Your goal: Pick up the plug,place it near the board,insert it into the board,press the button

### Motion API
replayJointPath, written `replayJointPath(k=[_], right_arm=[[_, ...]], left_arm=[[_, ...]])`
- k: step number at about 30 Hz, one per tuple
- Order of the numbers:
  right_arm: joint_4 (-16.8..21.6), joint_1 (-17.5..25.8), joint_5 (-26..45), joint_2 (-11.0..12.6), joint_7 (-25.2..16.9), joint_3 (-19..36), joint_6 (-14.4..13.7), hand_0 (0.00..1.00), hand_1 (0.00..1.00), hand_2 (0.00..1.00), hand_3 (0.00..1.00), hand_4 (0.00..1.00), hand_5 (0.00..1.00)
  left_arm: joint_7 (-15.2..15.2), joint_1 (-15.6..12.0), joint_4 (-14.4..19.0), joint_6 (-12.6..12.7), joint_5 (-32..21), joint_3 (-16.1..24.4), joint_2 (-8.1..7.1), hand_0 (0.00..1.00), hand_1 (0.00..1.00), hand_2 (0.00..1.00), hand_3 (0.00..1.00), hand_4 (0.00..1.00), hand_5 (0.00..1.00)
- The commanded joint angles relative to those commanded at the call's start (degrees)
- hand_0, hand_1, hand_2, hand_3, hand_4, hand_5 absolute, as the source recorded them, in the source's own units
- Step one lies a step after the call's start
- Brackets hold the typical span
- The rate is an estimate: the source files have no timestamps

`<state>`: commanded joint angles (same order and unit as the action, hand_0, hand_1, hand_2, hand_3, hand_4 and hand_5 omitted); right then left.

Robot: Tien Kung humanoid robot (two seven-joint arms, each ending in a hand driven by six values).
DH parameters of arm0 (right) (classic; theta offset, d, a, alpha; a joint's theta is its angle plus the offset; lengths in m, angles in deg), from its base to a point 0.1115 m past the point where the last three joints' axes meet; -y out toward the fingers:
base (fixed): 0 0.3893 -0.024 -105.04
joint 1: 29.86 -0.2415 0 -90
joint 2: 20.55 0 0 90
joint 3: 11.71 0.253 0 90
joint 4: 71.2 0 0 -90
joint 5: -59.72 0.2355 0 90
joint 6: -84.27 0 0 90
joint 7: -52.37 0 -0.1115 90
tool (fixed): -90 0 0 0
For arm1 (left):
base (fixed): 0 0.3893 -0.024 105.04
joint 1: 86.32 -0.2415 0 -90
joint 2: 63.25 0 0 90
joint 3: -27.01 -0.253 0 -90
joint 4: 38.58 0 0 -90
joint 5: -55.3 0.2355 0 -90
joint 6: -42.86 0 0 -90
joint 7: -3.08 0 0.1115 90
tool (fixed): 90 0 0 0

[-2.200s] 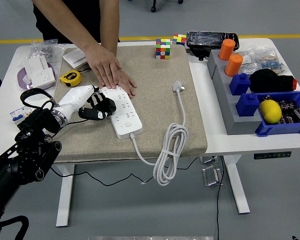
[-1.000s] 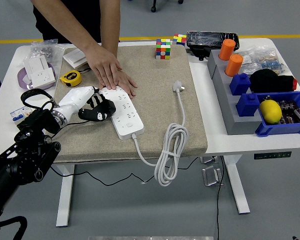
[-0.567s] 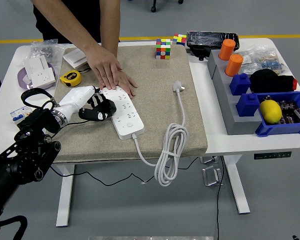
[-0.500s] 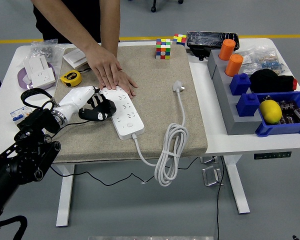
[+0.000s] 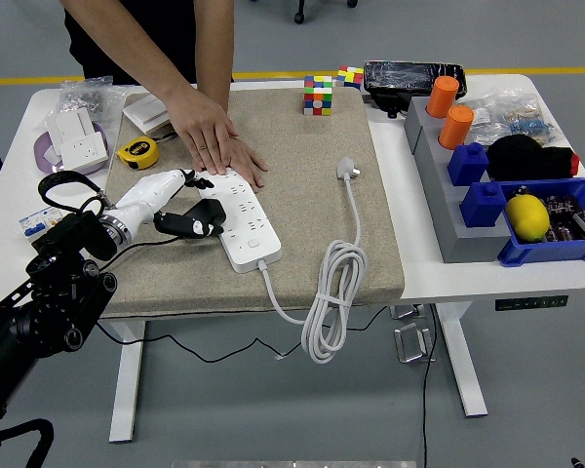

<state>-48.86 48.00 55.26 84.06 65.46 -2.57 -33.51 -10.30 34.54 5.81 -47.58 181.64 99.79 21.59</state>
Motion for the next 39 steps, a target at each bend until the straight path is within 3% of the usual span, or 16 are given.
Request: replayJointPath(k=[2, 3, 8, 9, 13, 14, 15, 21, 26, 27, 29, 33, 39], right_arm=[[-0.01, 0.02, 0.07, -0.01, -0.03, -0.07, 0.01, 0.769, 0.713, 0.713, 0.751, 0.998, 0.95], [-0.01, 0.04, 0.1, -0.01, -0.04, -0.1, 0.01, 0.769, 0.713, 0.713, 0.752, 0.998, 0.958], [0.01, 0.09, 0.09, -0.05, -0.07, -0.15, 0.0, 0.769, 0.713, 0.713, 0.752, 0.998, 0.958], [0.01, 0.11, 0.09, -0.06, -0.08, -0.15, 0.0, 0.769, 0.713, 0.713, 0.752, 0.998, 0.964], [0.02, 0.27, 0.0, -0.15, -0.06, -0.03, -0.06, 0.769, 0.713, 0.713, 0.752, 0.998, 0.964], [0.02, 0.33, -0.03, -0.19, -0.04, -0.02, -0.07, 0.769, 0.713, 0.713, 0.752, 0.998, 0.964], [0.03, 0.39, -0.06, -0.22, -0.03, 0.0, -0.07, 0.769, 0.713, 0.713, 0.752, 0.998, 0.967], [0.07, 0.59, -0.84, -0.32, 0.02, 0.74, -0.11, 0.769, 0.714, 0.713, 0.753, 0.998, 0.97], [0.1, 0.82, -0.71, -0.08, -0.06, 0.65, -0.1, 0.769, 0.714, 0.713, 0.753, 0.998, 0.97], [0.08, 0.86, -0.54, 0.0, -0.07, 0.44, -0.09, 0.77, 0.714, 0.714, 0.753, 0.998, 0.972], [0.04, 0.96, -0.42, 0.04, -0.15, 0.35, -0.14, 0.77, 0.714, 0.714, 0.753, 0.998, 0.972], [-0.13, 1.01, 0.17, -0.01, -1.18, 0.12, -1.17, 0.77, 0.725, 0.724, 0.76, 0.998, 0.974], [-0.2, 0.98, 0.38, 0.11, -1.66, 0.34, -1.57, 0.774, 0.73, 0.724, 0.76, 0.998, 0.976]], left_arm=[[-0.1, -0.02, 0.14, -0.18, -0.47, 0.09, -0.03, 0.829, 0.873, 0.823, 0.821, 0.998, 0.594], [-0.14, -0.04, 0.24, -0.31, -0.64, 0.13, -0.05, 0.862, 0.906, 0.85, 0.847, 0.998, 0.696], [-0.31, -0.5, 1.39, -1.49, -2.31, 0.62, -0.12, 0.862, 0.906, 0.85, 0.847, 0.998, 0.696], [-0.34, -0.68, 1.87, -1.72, -2.93, 0.8, -0.11, 0.936, 0.961, 0.905, 0.897, 0.998, 0.946], [0.27, -2.51, 5.96, -2.51, -7.55, 3.19, 0.49, 0.936, 0.961, 0.905, 0.897, 0.998, 0.946], [0.73, -3.22, 7.52, -2.48, -9.26, 4.17, 0.81, 0.936, 0.961, 0.905, 0.897, 0.998, 0.946], [1.19, -3.84, 9.14, -2.38, -10.96, 4.93, 1.08, 0.998, 0.998, 0.979, 0.94, 0.998, 0.998], [5.06, -8.18, 19.32, -1.4, -18.5, 7.91, 2.6, 0.987, 0.998, 0.955, 0.928, 0.998, 0.998], [6.7, -12.05, 27.2, 0.62, -22.44, 6.5, 2.08, 0.987, 0.998, 0.955, 0.928, 0.998, 0.998], [7.49, -13.14, 29.03, 0.96, -22.74, 5.93, 1.95, 0.927, 0.959, 0.922, 0.899, 0.998, 0.998], [8.48, -14.91, 31.49, 1.27, -22.73, 5.37, 1.93, 0.927, 0.959, 0.922, 0.899, 0.998, 0.998], [8.39, -17.43, 33.51, 1.57, -21.48, 3.47, 1.46, 0.921, 0.949, 0.9, 0.886, 0.998, 0.998], [6.48, -20.23, 32.66, 3.65, -18.81, 0.92, 1.25, 0.92, 0.942, 0.895, 0.876, 0.998, 0.998]])
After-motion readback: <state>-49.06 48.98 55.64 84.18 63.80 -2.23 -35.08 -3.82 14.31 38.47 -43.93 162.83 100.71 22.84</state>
